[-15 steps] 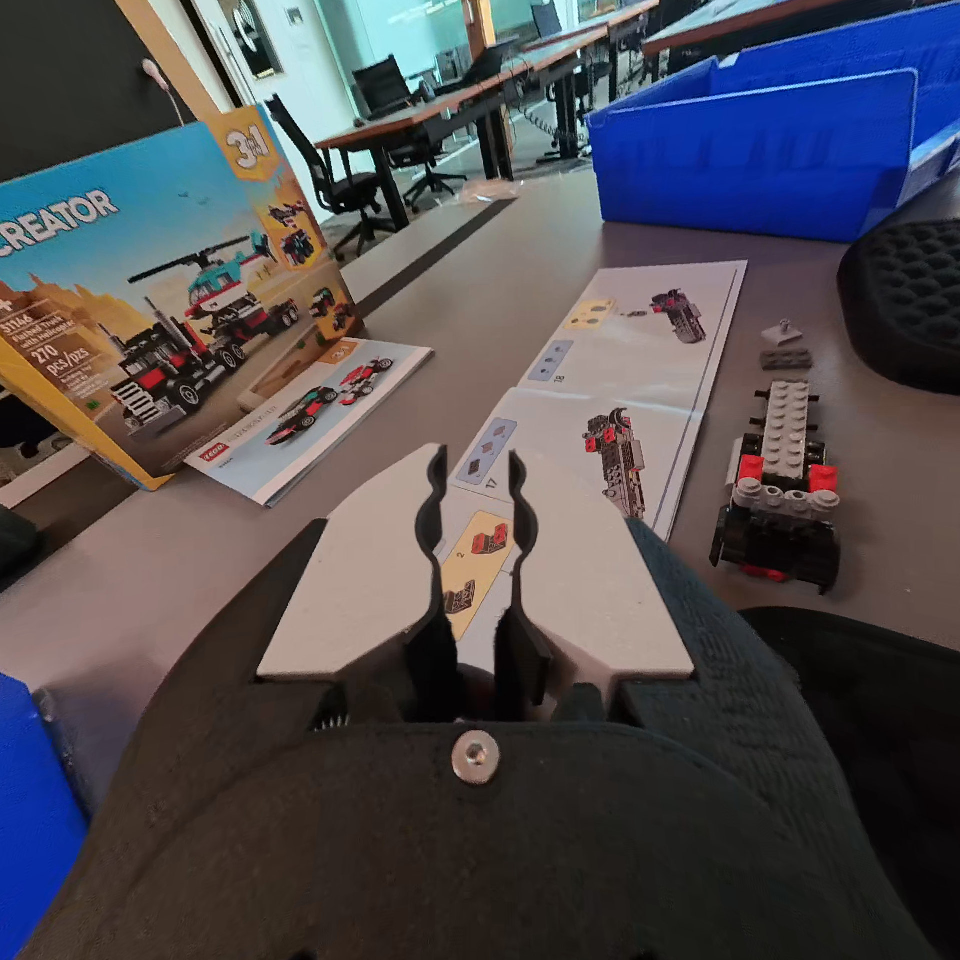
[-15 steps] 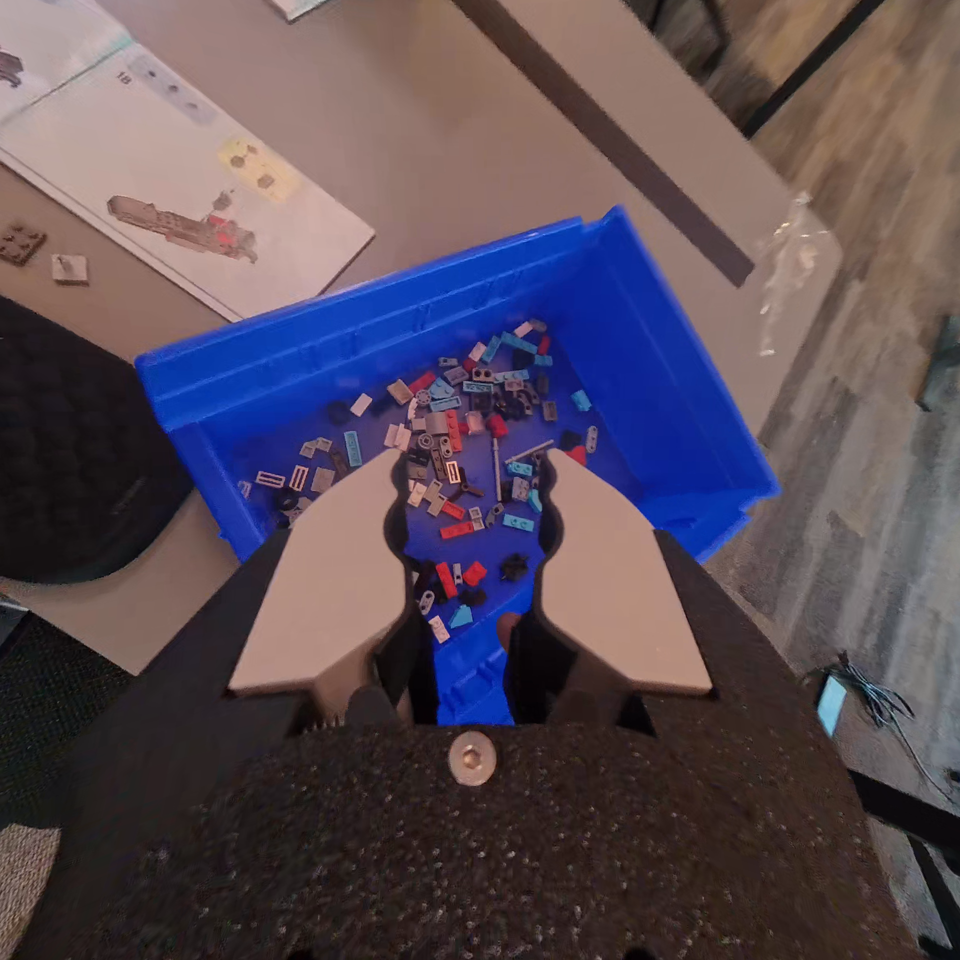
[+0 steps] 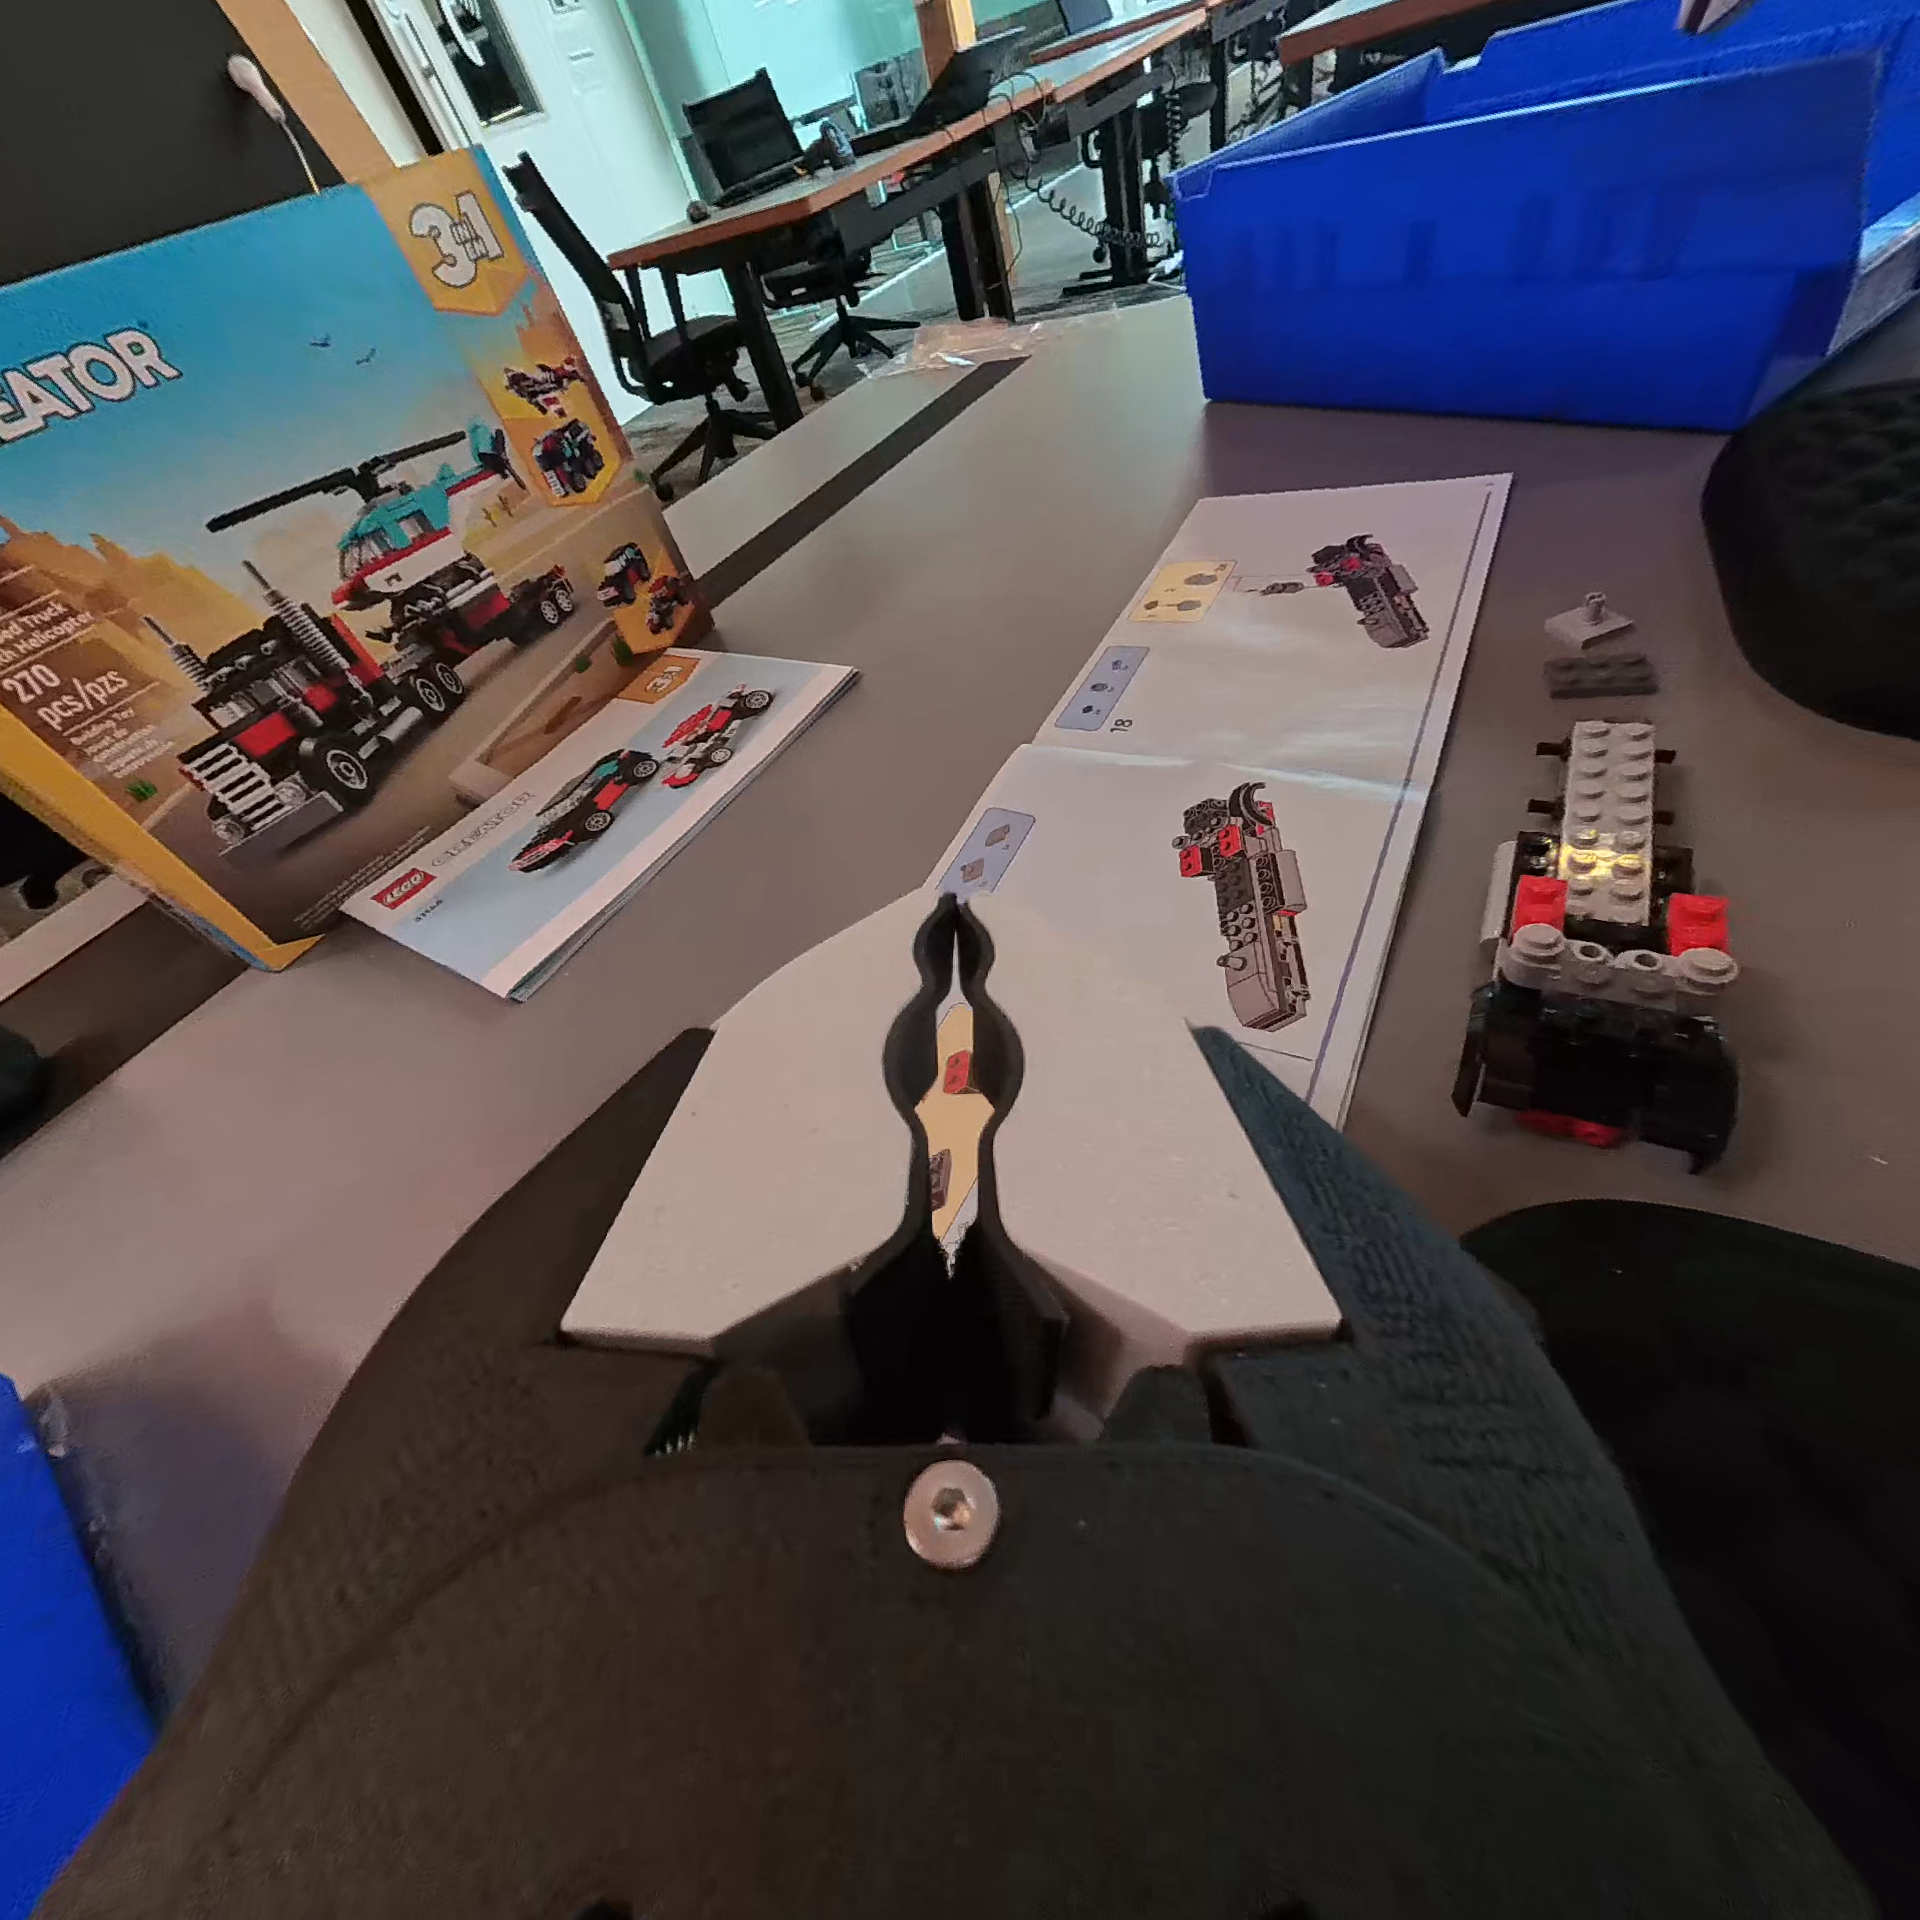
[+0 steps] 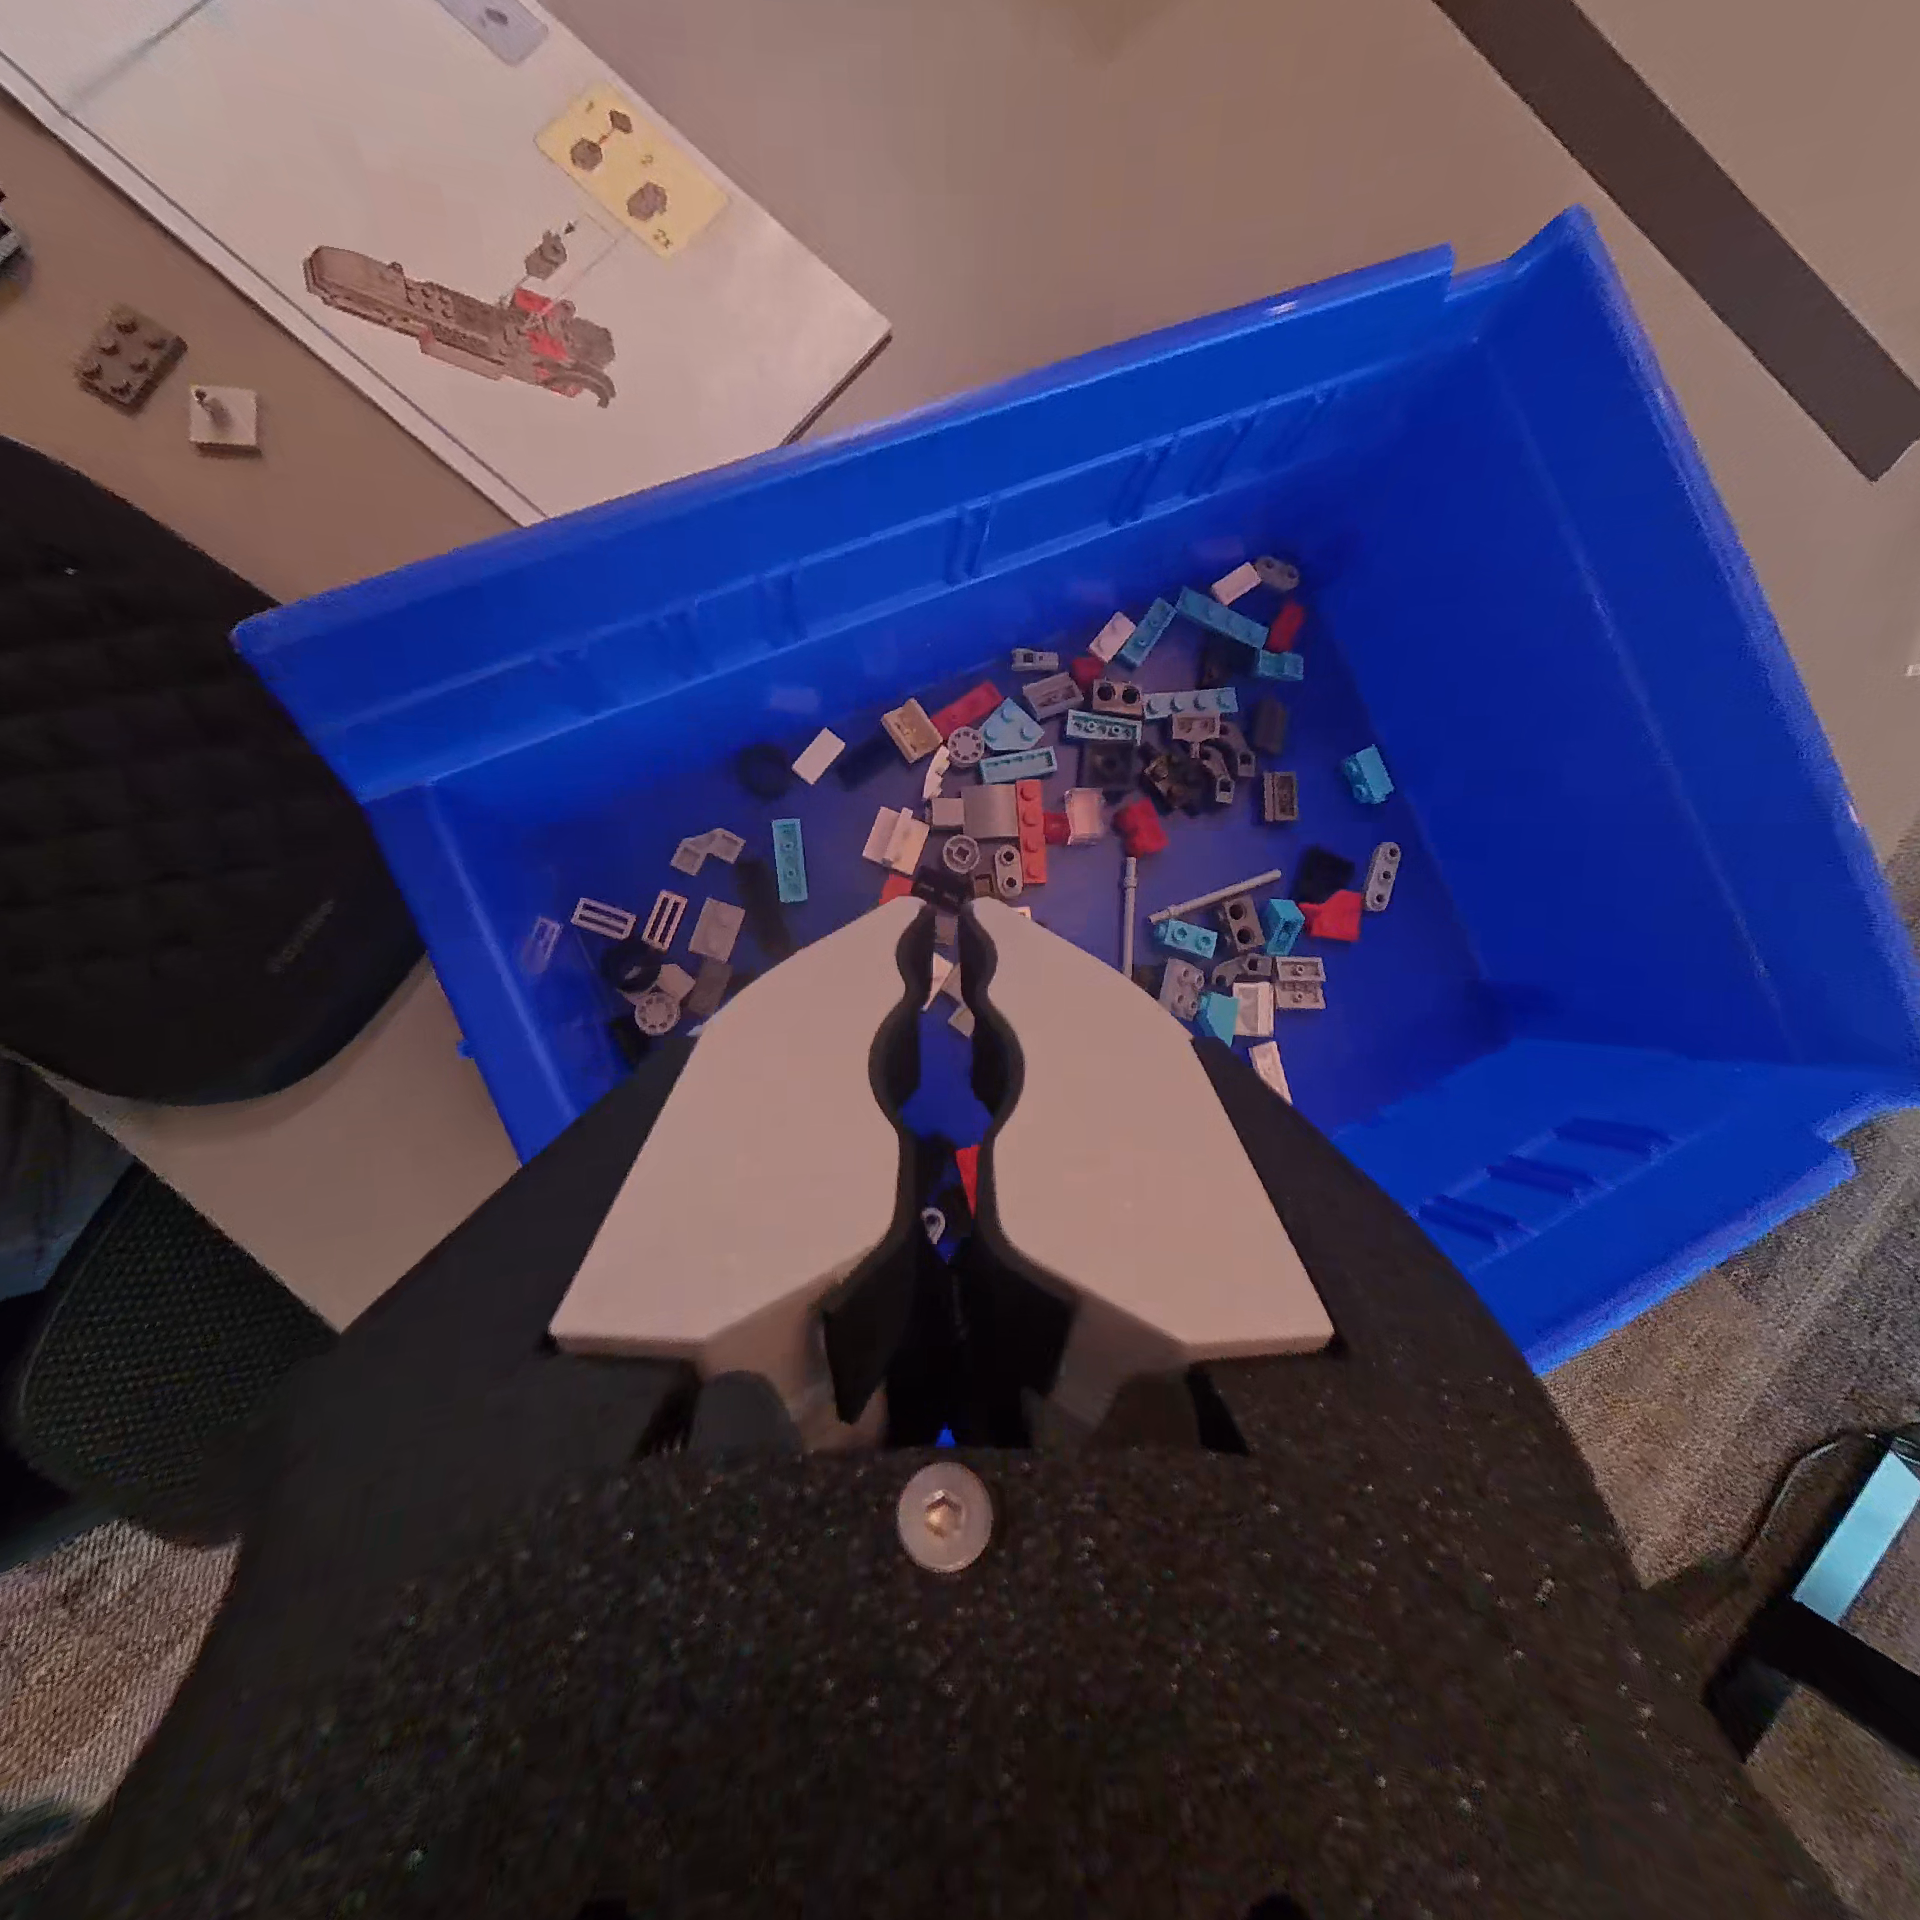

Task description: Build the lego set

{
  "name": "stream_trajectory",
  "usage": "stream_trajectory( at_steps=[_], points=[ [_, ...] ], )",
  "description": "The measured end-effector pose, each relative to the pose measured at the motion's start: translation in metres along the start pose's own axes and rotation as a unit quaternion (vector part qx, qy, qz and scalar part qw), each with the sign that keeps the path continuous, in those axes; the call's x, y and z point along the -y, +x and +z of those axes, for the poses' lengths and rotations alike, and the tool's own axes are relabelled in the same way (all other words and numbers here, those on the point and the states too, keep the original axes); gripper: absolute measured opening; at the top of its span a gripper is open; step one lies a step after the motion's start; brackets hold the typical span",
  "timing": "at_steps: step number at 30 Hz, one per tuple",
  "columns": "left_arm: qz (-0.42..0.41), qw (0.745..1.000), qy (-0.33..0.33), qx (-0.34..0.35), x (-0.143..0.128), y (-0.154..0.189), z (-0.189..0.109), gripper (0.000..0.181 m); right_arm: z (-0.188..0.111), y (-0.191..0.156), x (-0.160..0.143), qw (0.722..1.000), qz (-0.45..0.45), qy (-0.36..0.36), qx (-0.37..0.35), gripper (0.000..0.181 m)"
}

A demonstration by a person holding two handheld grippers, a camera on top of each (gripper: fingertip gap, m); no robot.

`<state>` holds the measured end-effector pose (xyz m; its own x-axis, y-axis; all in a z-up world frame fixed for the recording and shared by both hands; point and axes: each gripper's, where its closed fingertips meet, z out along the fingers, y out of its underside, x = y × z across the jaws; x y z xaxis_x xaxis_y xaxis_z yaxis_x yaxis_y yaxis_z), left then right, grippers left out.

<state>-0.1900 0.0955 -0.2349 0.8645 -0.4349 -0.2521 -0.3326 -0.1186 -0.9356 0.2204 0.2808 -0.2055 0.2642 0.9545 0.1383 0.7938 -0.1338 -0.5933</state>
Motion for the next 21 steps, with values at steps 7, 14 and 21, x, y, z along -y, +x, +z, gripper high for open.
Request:
stream_trajectory(
  at_steps=[7,14,21],
  points=[
    [0.009,1.0,0.005,0.009,0.002,-0.002,0.0,0.004,0.058,0.014,-0.015,0.992,-0.029,-0.117,-0.035,0.013],
    [0.011,1.0,0.019,0.012,0.007,-0.003,-0.004,0.007,0.099,0.016,-0.025,0.987,-0.072,-0.146,-0.005,0.014],
    [0.014,1.0,0.014,0.006,0.006,-0.001,-0.004,0.01,0.103,0.008,-0.024,0.989,-0.052,-0.135,0.043,0.027]
  ],
)
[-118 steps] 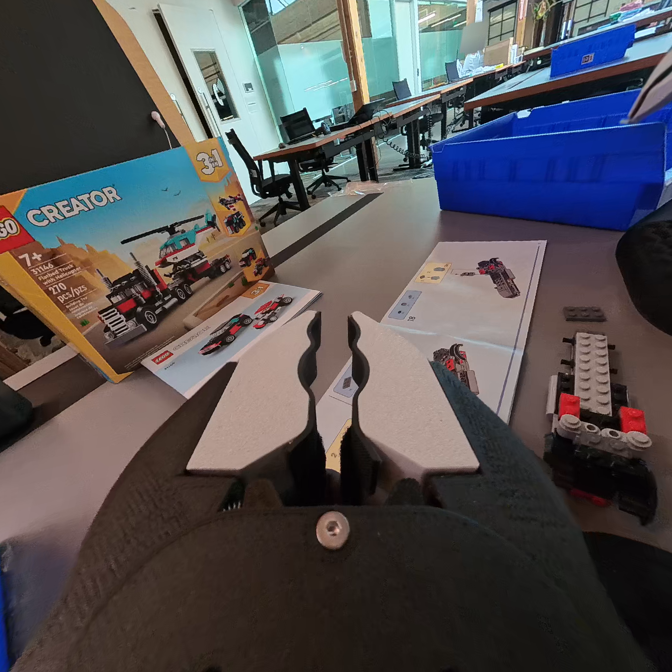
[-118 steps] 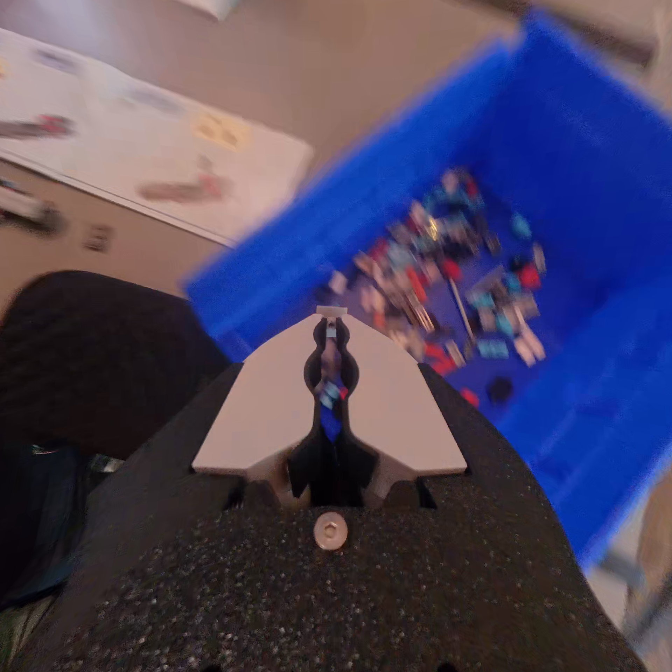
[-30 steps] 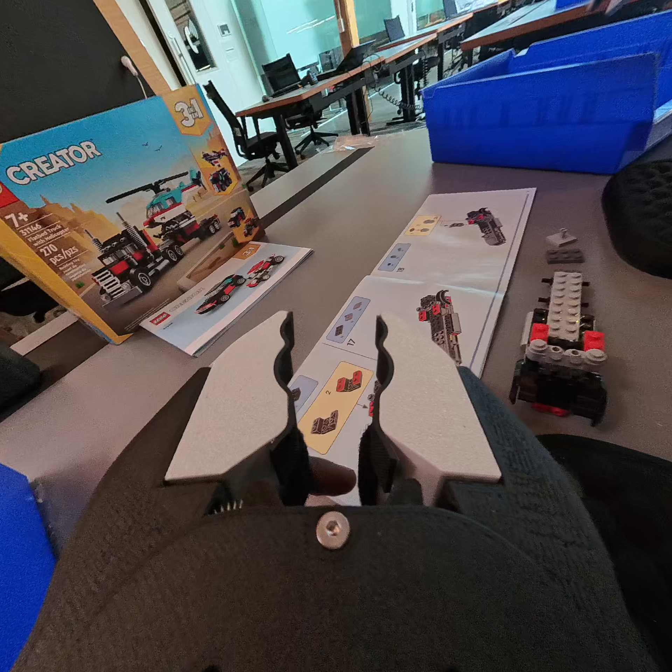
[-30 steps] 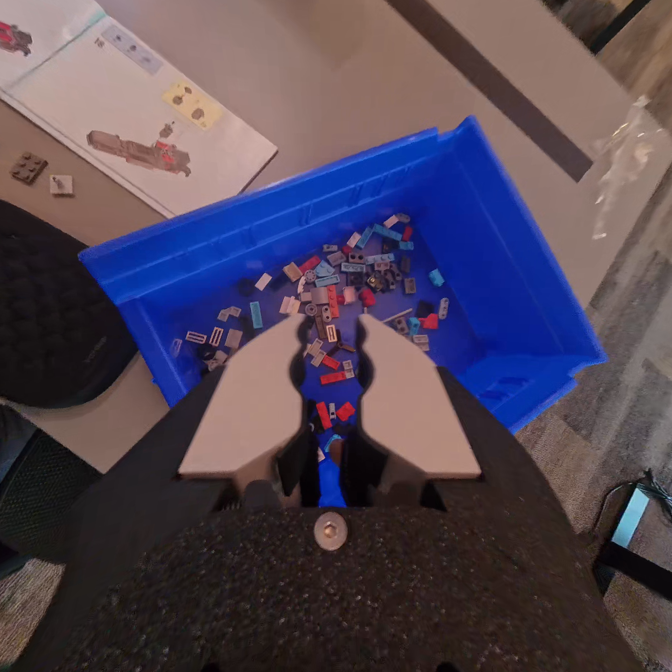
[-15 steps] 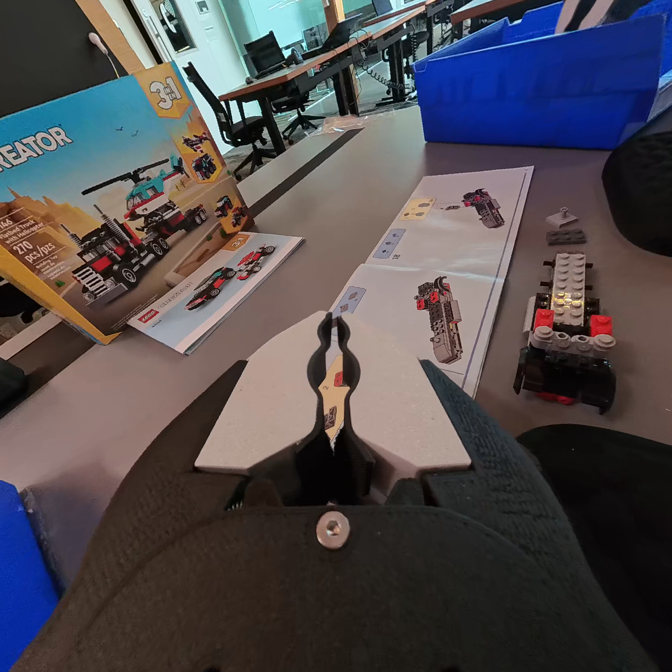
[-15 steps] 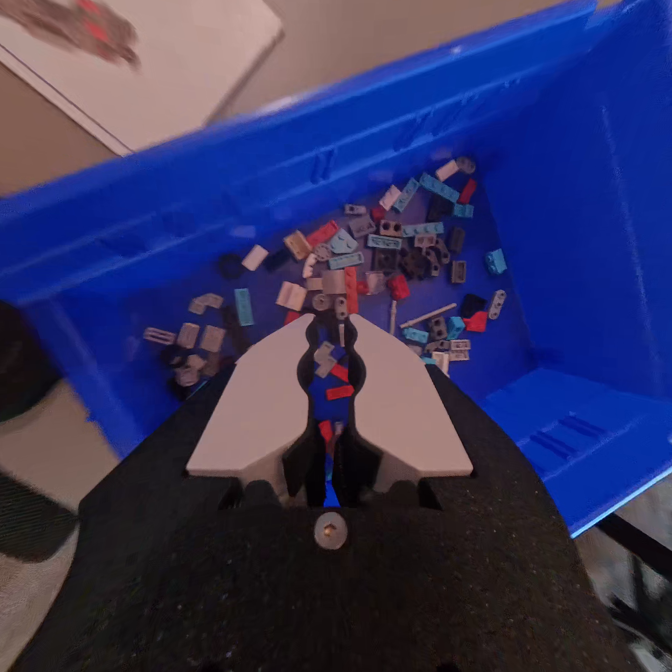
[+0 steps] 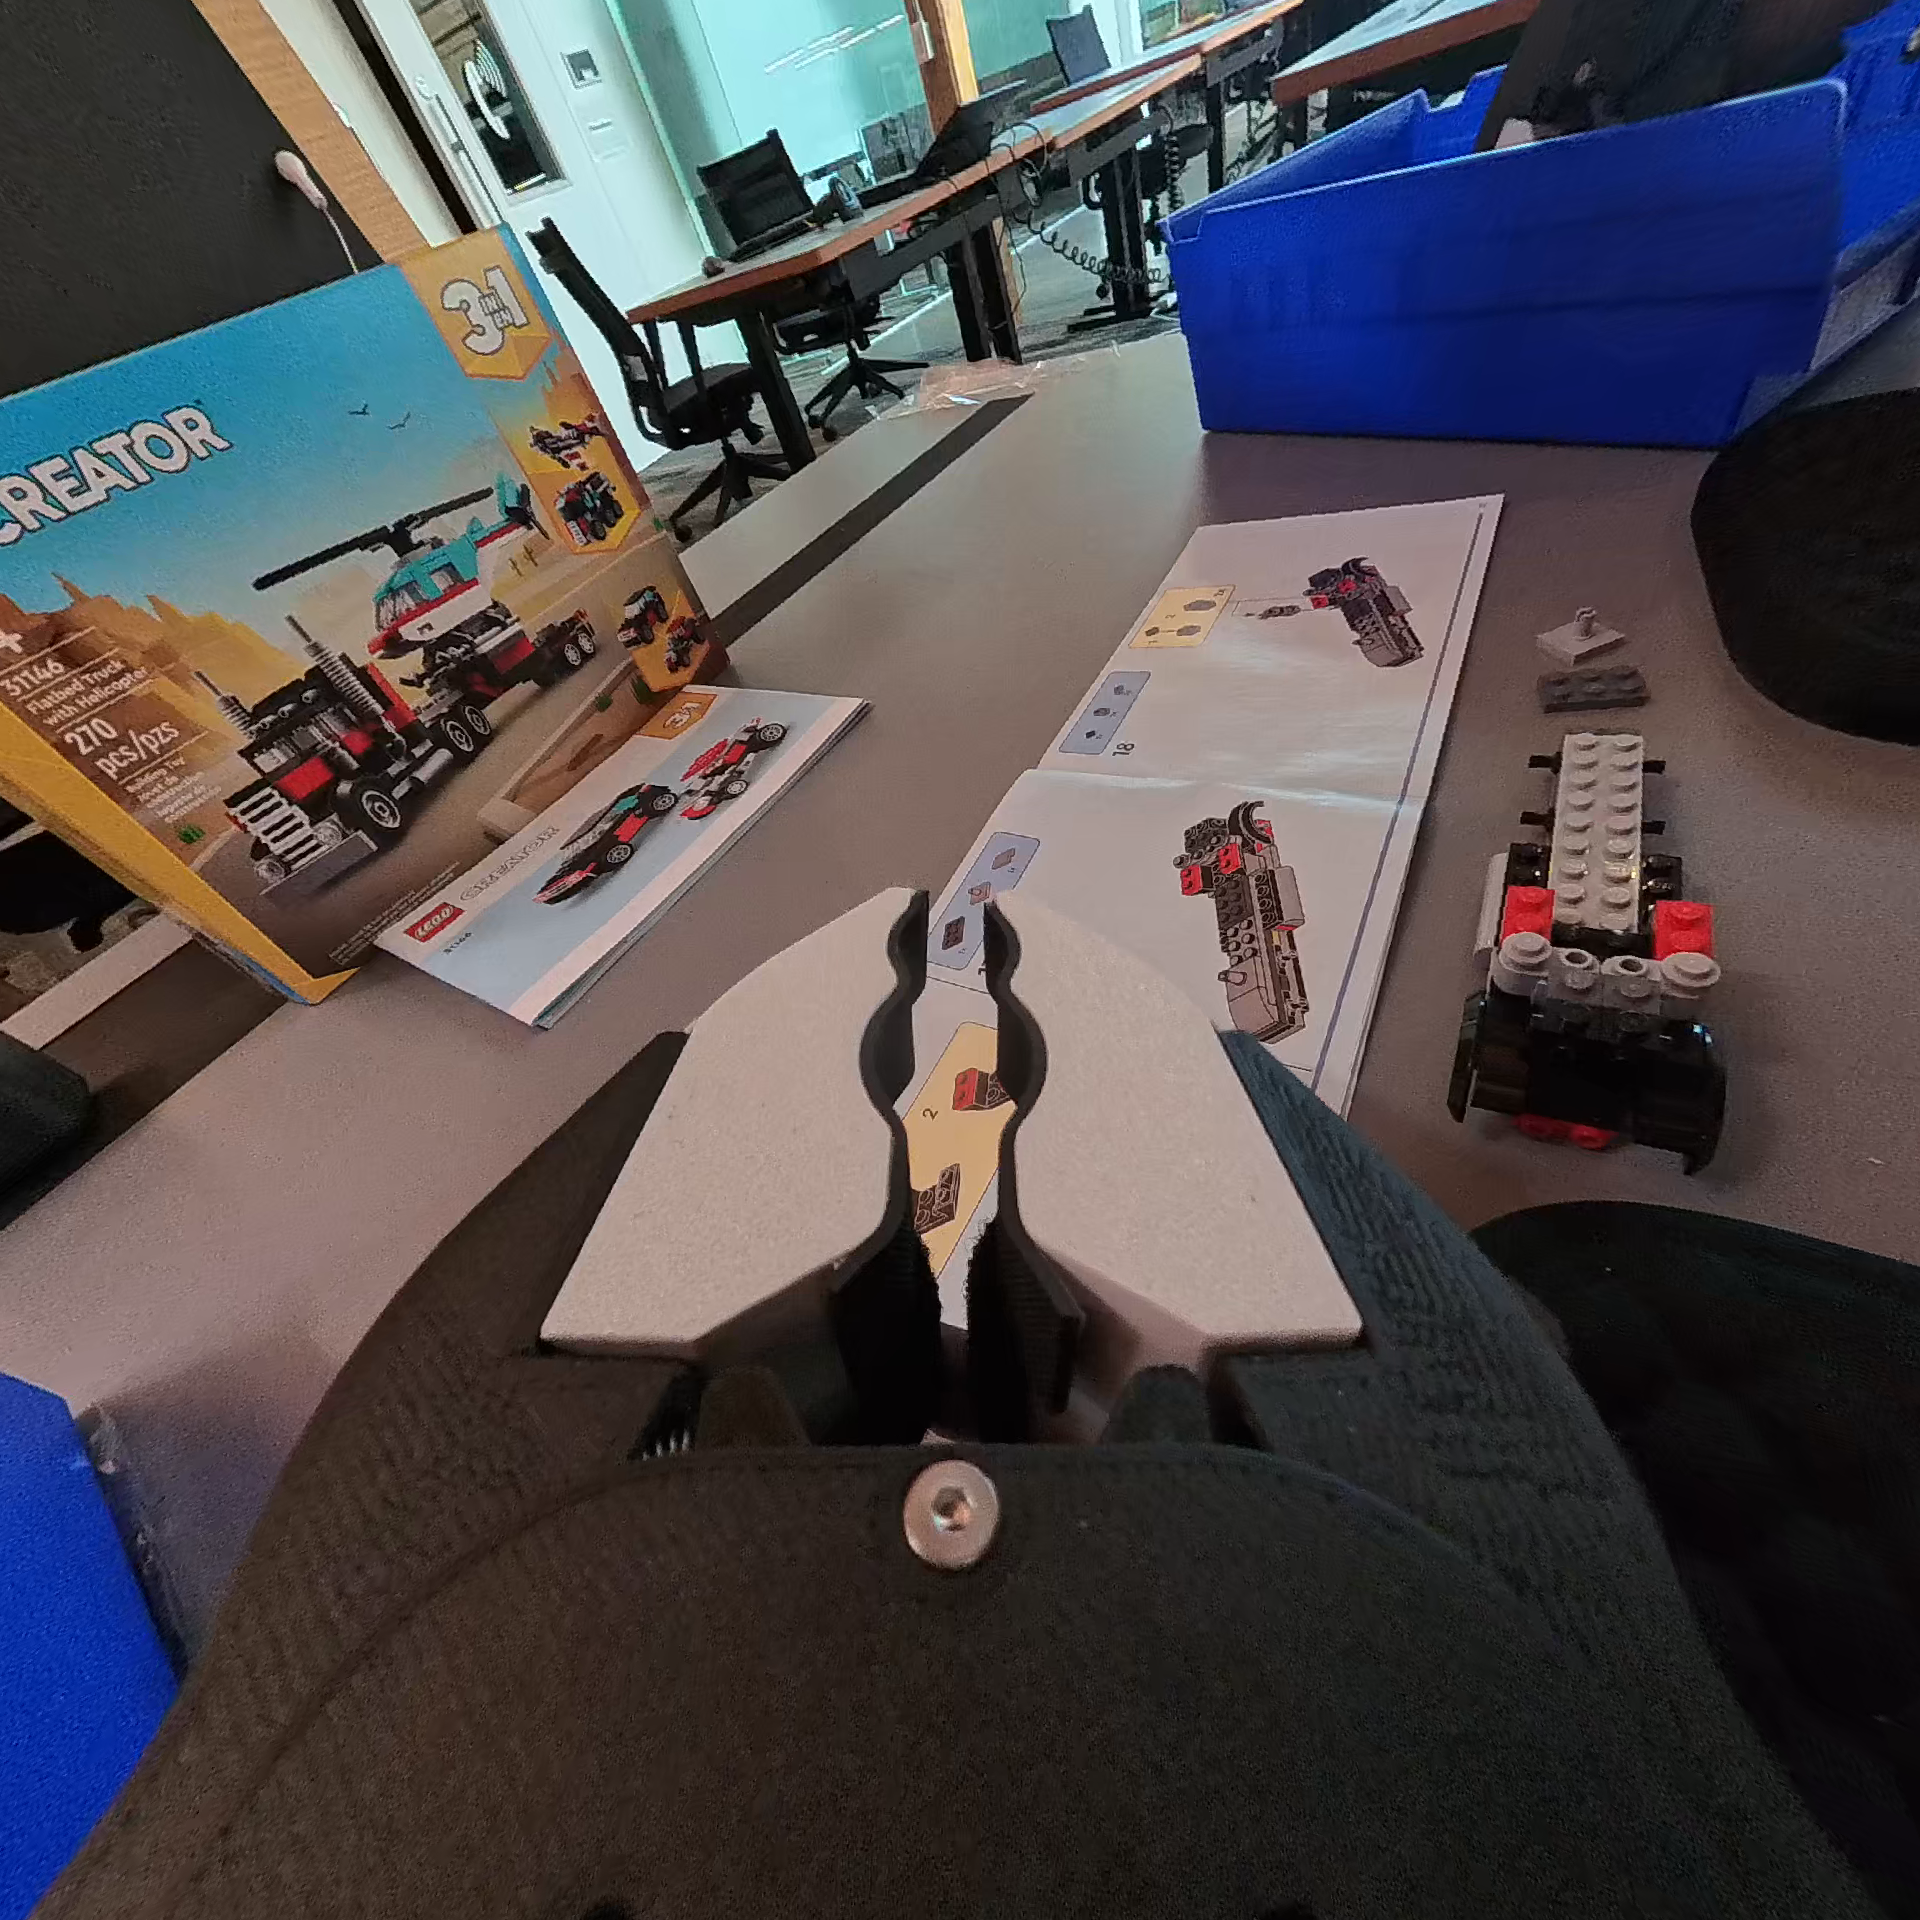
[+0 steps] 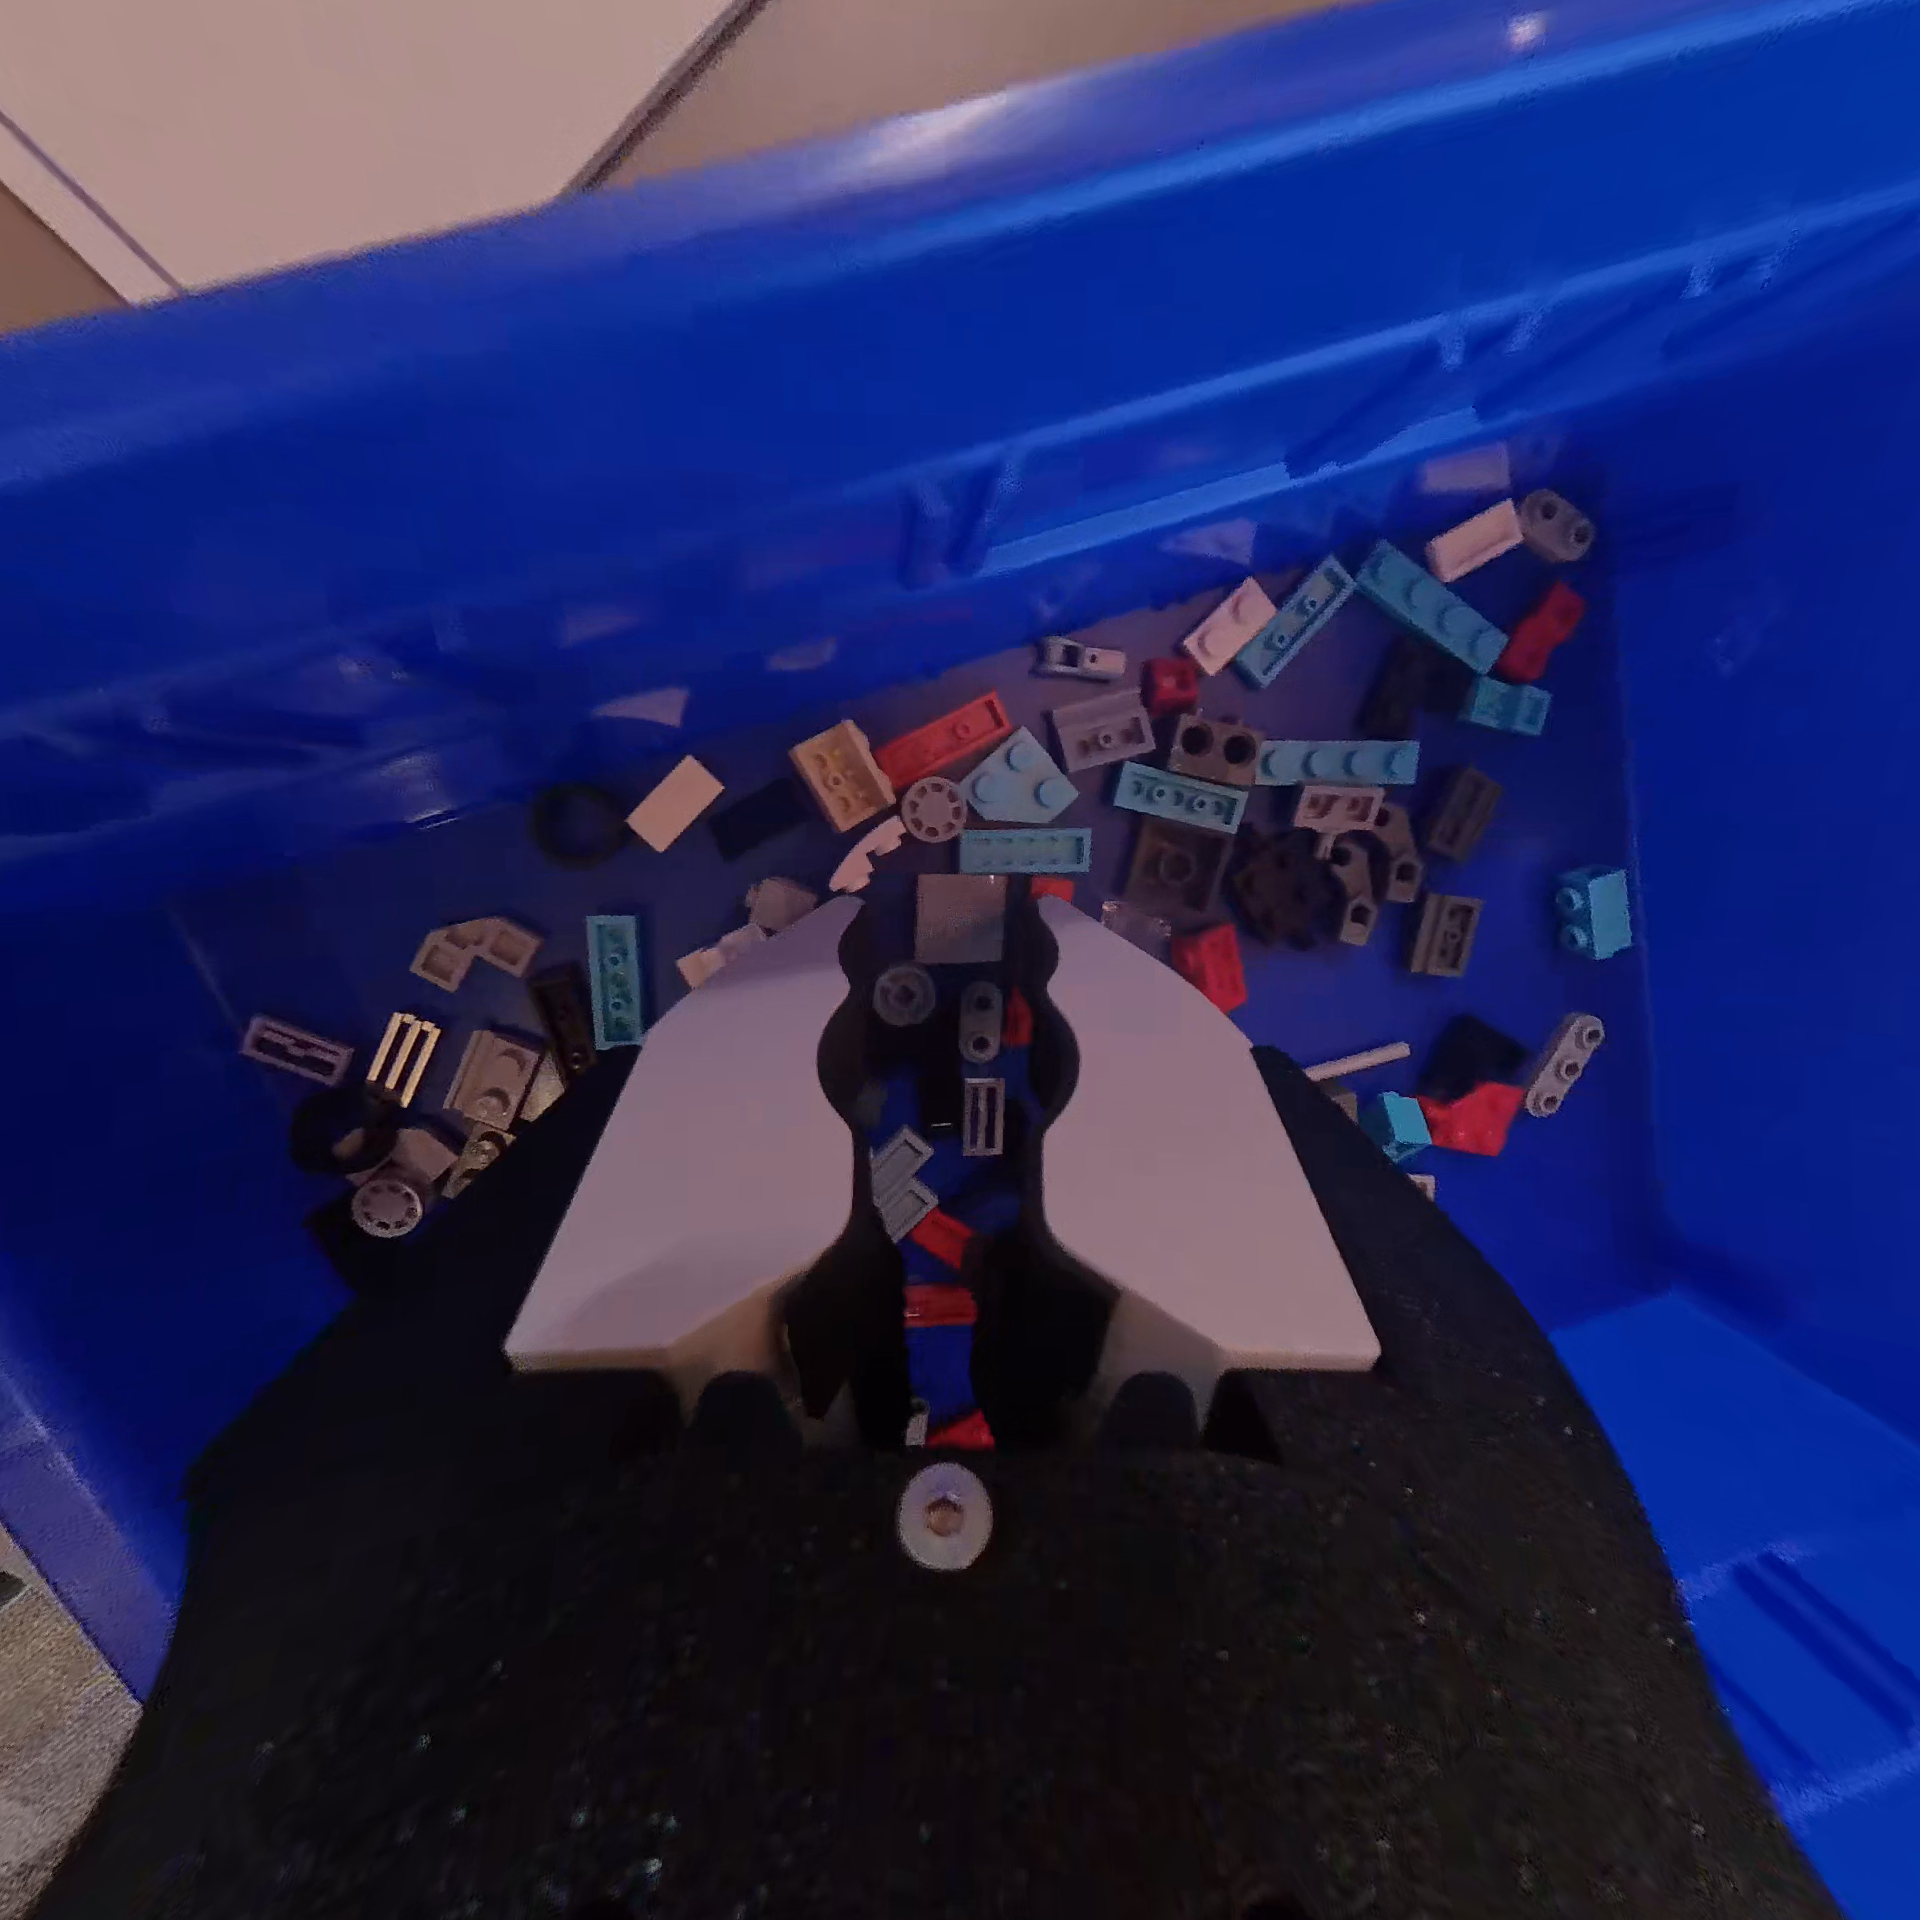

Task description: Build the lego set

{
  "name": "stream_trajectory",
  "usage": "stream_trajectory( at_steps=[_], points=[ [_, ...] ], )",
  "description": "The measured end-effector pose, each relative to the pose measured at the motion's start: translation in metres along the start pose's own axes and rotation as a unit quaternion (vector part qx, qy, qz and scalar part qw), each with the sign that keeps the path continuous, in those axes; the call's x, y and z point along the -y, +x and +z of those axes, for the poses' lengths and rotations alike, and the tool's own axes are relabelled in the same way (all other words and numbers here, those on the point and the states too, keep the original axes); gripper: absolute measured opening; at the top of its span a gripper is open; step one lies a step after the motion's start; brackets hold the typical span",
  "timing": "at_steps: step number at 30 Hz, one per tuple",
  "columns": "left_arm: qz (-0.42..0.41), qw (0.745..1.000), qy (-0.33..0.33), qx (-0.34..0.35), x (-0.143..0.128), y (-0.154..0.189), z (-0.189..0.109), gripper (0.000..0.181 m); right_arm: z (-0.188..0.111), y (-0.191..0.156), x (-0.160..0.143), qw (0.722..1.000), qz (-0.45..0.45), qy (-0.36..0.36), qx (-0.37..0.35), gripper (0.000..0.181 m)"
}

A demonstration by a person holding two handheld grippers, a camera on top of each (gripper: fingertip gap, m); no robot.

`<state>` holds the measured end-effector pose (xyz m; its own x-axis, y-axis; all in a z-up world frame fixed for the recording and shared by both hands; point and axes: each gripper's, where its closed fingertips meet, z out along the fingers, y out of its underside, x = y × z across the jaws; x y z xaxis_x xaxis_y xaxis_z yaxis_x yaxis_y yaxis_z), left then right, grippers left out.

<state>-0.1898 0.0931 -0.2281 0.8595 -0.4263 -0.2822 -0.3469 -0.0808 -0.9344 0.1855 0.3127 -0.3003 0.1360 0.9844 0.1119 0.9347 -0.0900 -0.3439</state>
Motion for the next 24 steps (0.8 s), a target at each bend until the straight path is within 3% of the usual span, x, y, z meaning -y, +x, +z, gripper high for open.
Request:
stream_trajectory(
  at_steps=[4,11,15,18,21,24],
  points=[
    [-0.001,1.0,0.0,-0.004,0.0,0.001,0.0,0.011,0.002,-0.001,0.0,1.0,0.012,0.001,0.015,0.017],
    [0.002,1.0,0.001,-0.007,0.001,0.003,0.001,0.012,0.001,-0.005,0.0,0.999,0.03,0.007,0.041,0.017],
    [0.002,1.0,0.011,-0.004,0.004,0.002,-0.001,0.013,-0.016,-0.004,0.002,0.998,0.043,0.035,0.016,0.017],
    [0.004,1.0,0.019,-0.005,0.008,0.004,-0.001,0.013,-0.053,-0.015,0.027,0.99,0.043,0.133,0.012,0.017],
    [0.007,1.0,0.024,-0.009,0.011,0.007,-0.001,0.013,-0.106,-0.049,0.075,0.947,0.043,0.311,0.068,0.017],
    [0.008,0.999,0.028,-0.015,0.014,0.01,0.0,0.013,-0.139,-0.081,0.105,0.914,0.034,0.393,0.096,0.017]
  ],
)
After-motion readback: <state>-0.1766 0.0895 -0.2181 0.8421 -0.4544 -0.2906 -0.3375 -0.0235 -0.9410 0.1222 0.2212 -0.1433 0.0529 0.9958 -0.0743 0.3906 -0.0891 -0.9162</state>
